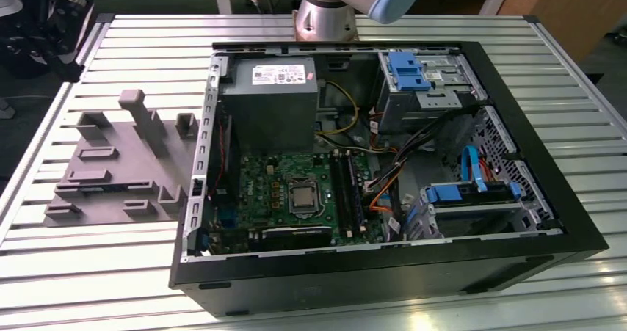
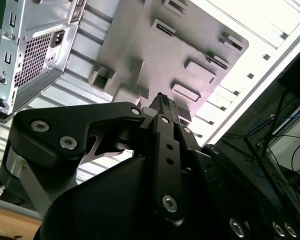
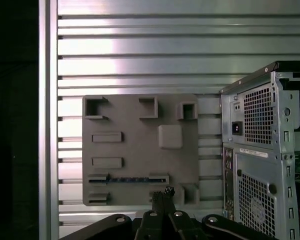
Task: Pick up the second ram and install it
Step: 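Pick up the second ram and move it above second insertion slot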
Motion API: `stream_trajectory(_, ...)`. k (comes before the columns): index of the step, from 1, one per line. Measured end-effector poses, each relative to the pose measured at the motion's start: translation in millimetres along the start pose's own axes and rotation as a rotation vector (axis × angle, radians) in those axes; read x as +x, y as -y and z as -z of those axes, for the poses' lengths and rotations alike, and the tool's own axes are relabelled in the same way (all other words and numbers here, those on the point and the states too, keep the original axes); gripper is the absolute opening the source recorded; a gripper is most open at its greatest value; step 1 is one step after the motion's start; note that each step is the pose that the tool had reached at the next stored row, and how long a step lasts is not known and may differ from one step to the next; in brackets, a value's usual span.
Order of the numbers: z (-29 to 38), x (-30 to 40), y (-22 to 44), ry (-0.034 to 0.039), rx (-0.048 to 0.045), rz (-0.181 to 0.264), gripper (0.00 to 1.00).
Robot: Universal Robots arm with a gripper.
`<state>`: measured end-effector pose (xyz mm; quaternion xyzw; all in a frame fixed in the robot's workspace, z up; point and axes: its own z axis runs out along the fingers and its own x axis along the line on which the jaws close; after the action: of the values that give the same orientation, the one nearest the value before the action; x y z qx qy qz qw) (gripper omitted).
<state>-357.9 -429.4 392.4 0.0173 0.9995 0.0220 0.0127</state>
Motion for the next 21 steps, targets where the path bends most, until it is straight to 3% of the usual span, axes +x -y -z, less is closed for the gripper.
stream_trajectory(9,0.0,0.7,0.1,-0.0046,-0.0024,0.102,0.11)
stream_trajectory(21,0.0,0.7,0.1,-0.0047,-0.0025,0.105,0.11)
